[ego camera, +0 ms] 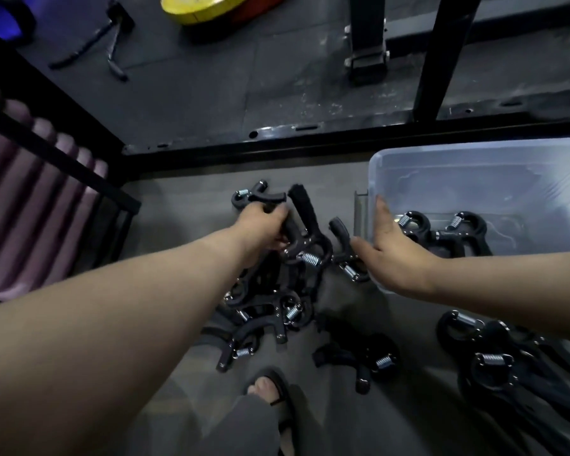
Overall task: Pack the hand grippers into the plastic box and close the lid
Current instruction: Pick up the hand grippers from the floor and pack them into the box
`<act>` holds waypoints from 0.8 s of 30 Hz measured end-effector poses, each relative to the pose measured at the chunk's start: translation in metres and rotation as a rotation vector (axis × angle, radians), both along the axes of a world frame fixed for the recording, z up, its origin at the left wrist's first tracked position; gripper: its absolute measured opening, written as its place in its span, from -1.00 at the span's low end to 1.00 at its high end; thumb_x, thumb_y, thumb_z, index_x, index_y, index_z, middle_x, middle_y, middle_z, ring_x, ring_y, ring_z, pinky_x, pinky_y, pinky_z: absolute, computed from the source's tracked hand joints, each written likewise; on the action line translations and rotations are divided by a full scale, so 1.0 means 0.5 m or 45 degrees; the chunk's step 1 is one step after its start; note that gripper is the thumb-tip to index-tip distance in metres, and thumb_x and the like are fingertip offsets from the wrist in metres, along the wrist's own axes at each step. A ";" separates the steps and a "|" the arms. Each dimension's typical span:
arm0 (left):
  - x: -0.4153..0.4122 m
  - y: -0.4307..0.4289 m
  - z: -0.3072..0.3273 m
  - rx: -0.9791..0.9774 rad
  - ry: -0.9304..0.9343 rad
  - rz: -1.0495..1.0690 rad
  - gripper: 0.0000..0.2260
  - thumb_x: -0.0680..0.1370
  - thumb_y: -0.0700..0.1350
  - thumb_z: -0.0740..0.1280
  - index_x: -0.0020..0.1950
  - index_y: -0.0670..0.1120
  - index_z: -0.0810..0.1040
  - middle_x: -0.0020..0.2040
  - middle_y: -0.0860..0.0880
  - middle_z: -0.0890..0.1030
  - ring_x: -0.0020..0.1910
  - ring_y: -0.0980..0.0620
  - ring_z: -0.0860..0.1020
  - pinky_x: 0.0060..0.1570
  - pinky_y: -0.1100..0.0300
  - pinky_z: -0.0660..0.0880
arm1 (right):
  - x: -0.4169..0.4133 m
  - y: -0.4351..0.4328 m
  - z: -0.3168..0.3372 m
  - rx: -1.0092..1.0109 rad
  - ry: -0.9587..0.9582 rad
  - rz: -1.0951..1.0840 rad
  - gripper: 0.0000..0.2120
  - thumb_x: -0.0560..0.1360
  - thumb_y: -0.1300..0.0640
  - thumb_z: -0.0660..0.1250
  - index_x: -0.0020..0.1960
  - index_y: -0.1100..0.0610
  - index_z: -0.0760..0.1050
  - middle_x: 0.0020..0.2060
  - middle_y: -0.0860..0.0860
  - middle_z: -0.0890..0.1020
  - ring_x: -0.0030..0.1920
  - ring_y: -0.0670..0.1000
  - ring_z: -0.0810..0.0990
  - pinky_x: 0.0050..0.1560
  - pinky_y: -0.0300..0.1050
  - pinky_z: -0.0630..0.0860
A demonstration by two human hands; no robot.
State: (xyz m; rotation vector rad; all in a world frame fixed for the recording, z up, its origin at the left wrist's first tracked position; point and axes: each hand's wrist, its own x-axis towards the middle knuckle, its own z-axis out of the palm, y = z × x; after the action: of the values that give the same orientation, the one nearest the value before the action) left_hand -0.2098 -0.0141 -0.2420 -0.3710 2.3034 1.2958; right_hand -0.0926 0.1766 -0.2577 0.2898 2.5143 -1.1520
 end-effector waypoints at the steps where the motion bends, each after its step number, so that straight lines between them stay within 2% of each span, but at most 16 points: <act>1: -0.005 -0.001 0.011 0.038 0.061 0.141 -0.80 0.58 -0.02 0.33 -0.07 -0.15 0.49 -0.29 -0.14 0.58 -0.50 -0.02 0.52 -0.54 0.21 0.50 | 0.000 -0.001 -0.001 0.002 -0.003 -0.009 -0.20 0.60 -0.18 0.05 0.55 0.08 -0.41 0.57 0.00 -0.25 0.57 -0.01 -0.16 0.54 0.11 -0.06; 4: -0.017 -0.007 0.036 0.197 0.181 0.523 -0.82 0.54 -0.10 0.36 -0.20 -0.15 0.48 -0.38 -0.14 0.59 -0.55 -0.01 0.55 -0.64 0.28 0.42 | 0.000 -0.002 -0.003 0.000 0.026 -0.030 -0.20 0.60 -0.20 0.06 0.55 0.07 -0.39 0.58 -0.01 -0.21 0.57 -0.01 -0.13 0.54 0.15 -0.02; 5: -0.021 -0.008 0.047 0.265 0.164 0.616 -0.83 0.54 -0.12 0.35 -0.19 -0.17 0.47 -0.38 -0.15 0.59 -0.52 -0.03 0.57 -0.64 0.28 0.44 | 0.000 -0.003 -0.002 -0.009 0.045 -0.039 -0.20 0.60 -0.20 0.07 0.56 0.06 -0.38 0.58 -0.01 -0.19 0.57 0.00 -0.10 0.54 0.13 -0.02; 7: -0.031 -0.004 0.067 0.483 0.105 0.751 -0.84 0.54 -0.15 0.35 -0.05 -0.25 0.49 -0.28 -0.21 0.63 -0.48 -0.08 0.62 -0.62 0.25 0.48 | 0.000 -0.002 0.000 -0.043 0.056 -0.047 -0.20 0.59 -0.19 0.09 0.56 0.04 -0.36 0.59 0.00 -0.14 0.57 0.01 -0.07 0.54 0.08 -0.03; 9: -0.043 0.008 0.089 0.721 0.065 0.798 -0.73 0.55 -0.15 0.34 0.16 -0.30 0.46 -0.17 -0.25 0.64 -0.46 -0.07 0.65 -0.60 0.25 0.49 | 0.000 -0.001 0.000 -0.061 0.027 -0.049 -0.20 0.57 -0.22 0.07 0.56 0.00 -0.36 0.59 -0.01 -0.13 0.57 0.04 -0.06 0.53 0.16 -0.03; 10: -0.049 0.017 0.100 0.815 0.056 0.783 -0.71 0.57 -0.14 0.32 0.20 -0.30 0.45 -0.17 -0.25 0.65 -0.45 -0.06 0.66 -0.58 0.25 0.50 | 0.000 -0.001 0.003 -0.055 0.003 -0.060 -0.20 0.56 -0.24 0.06 0.56 -0.01 -0.36 0.59 -0.02 -0.12 0.57 0.08 -0.05 0.53 0.19 -0.01; 12: -0.056 0.045 0.123 0.942 0.040 0.722 -0.75 0.59 -0.13 0.31 0.16 -0.28 0.48 -0.24 -0.22 0.66 -0.40 -0.05 0.67 -0.51 0.23 0.56 | -0.002 0.000 0.018 0.008 0.012 -0.124 -0.23 0.56 -0.22 0.06 0.58 0.03 -0.27 0.58 0.01 -0.06 0.56 0.17 0.03 0.51 0.16 0.04; 14: -0.048 0.081 0.147 1.033 0.020 0.655 -0.74 0.58 -0.14 0.34 0.19 -0.28 0.49 -0.20 -0.22 0.68 -0.35 -0.07 0.68 -0.44 0.21 0.59 | -0.009 0.002 0.059 0.000 0.129 -0.251 -0.32 0.61 -0.13 0.10 0.58 0.08 -0.10 0.52 0.04 0.10 0.50 0.17 0.15 0.48 0.07 0.11; 16: -0.032 0.122 0.163 1.039 0.027 0.592 -0.71 0.55 -0.20 0.38 0.22 -0.29 0.47 -0.08 -0.25 0.66 -0.26 -0.10 0.69 -0.33 0.15 0.63 | -0.028 0.008 0.114 -0.271 0.236 -0.425 -0.47 0.63 -0.04 0.13 0.54 0.07 0.08 0.38 0.08 0.30 0.38 0.09 0.33 0.36 -0.03 0.25; 18: -0.002 0.154 0.169 0.957 0.137 0.462 -0.84 0.52 -0.26 0.41 0.05 -0.22 0.50 -0.04 -0.28 0.64 -0.14 -0.17 0.68 -0.14 0.07 0.65 | -0.051 0.025 0.165 -0.766 0.164 -0.609 -0.63 0.65 -0.04 0.09 0.40 0.09 0.26 0.17 0.15 0.53 0.11 0.13 0.57 0.10 -0.03 0.41; 19: 0.014 0.166 0.167 0.879 0.239 0.341 -0.87 0.50 -0.26 0.43 -0.03 -0.16 0.50 -0.04 -0.27 0.64 -0.11 -0.17 0.68 -0.08 0.03 0.64 | -0.060 0.040 0.186 -0.996 0.085 -0.685 -0.64 0.65 -0.08 0.05 0.31 0.12 0.33 0.06 0.21 0.60 0.01 0.18 0.63 0.02 0.00 0.45; 20: 0.029 0.176 0.164 0.806 0.356 0.183 -0.86 0.47 -0.24 0.45 -0.08 -0.12 0.51 -0.06 -0.26 0.64 -0.12 -0.15 0.67 -0.05 0.00 0.63 | -0.067 0.059 0.207 -1.182 -0.004 -0.743 -0.57 0.64 -0.14 0.02 0.26 0.18 0.36 0.02 0.26 0.63 -0.03 0.22 0.65 0.00 0.02 0.48; 22: 0.057 0.193 0.159 0.684 0.569 -0.143 -0.86 0.42 -0.20 0.47 -0.12 -0.06 0.54 -0.09 -0.19 0.66 -0.12 -0.12 0.65 -0.01 -0.07 0.61 | -0.070 0.111 0.235 -1.434 -0.180 -0.837 -0.41 0.61 -0.23 0.03 0.27 0.27 0.39 0.03 0.28 0.64 0.03 0.23 0.66 0.05 0.08 0.56; 24: 0.078 0.207 0.153 0.583 0.692 -0.352 -0.84 0.41 -0.21 0.47 -0.12 -0.01 0.55 -0.05 -0.12 0.68 -0.05 -0.09 0.65 0.05 -0.10 0.59 | -0.057 0.150 0.251 -1.498 -0.357 -0.808 -0.44 0.59 -0.19 0.11 0.27 0.29 0.41 0.03 0.22 0.66 0.08 0.18 0.66 0.06 0.09 0.59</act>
State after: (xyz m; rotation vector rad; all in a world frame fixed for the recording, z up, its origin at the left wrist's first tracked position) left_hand -0.1706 0.0896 -0.1655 0.4914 2.2432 1.8741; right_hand -0.1212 0.2515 -0.1319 0.8310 1.1664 -2.3571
